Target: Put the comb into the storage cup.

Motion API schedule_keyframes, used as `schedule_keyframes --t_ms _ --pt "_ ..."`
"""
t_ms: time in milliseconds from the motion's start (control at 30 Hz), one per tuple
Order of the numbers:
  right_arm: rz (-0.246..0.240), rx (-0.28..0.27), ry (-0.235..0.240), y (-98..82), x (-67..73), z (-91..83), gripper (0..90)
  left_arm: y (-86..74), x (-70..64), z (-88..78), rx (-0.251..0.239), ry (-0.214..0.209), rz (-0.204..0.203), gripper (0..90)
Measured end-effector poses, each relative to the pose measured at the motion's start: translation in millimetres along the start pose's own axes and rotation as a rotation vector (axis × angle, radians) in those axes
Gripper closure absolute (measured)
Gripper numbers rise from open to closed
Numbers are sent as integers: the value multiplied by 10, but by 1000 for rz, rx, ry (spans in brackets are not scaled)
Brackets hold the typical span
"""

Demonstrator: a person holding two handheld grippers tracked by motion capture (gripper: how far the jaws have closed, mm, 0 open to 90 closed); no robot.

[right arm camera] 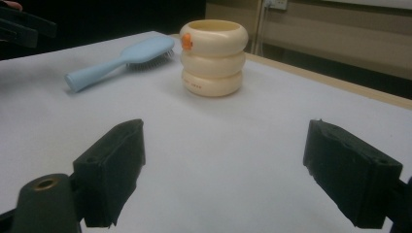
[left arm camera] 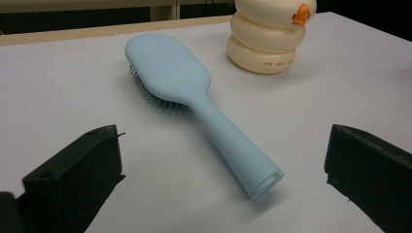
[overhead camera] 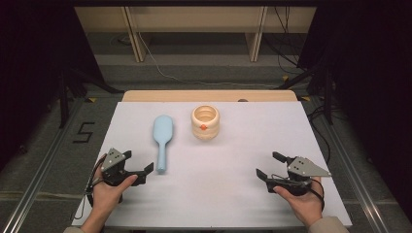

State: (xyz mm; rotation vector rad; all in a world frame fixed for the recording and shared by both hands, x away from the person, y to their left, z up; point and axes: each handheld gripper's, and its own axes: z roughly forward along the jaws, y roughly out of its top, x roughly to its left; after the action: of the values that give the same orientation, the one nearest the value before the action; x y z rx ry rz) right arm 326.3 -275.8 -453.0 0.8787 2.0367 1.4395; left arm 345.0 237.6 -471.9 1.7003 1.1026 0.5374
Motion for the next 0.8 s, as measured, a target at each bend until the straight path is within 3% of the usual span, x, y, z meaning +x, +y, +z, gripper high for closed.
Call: schedule_keyframes --t_ms 400,500,667,700,733,767,800 --pt "-1 5 -3 -1 6 -7 161 19 0 -19 -11 0 -15 30" --pt "2 12 -3 -11 3 2 161 82 -18 -49 -36 24 -18 154" --pt "7 8 -9 -7 1 -6 161 148 -47 -29 -25 36 -21 394" --pt "10 7 -11 -4 2 -10 161 166 -62 -16 -17 44 -12 394" --pt "10 4 -12 -2 0 -12 161 184 -81 1 -10 40 -2 458" --pt "9 3 -14 0 -3 -12 162 214 -124 53 24 27 24 611" --pt "12 3 -15 0 -4 -11 162 221 -148 90 40 24 33 682"
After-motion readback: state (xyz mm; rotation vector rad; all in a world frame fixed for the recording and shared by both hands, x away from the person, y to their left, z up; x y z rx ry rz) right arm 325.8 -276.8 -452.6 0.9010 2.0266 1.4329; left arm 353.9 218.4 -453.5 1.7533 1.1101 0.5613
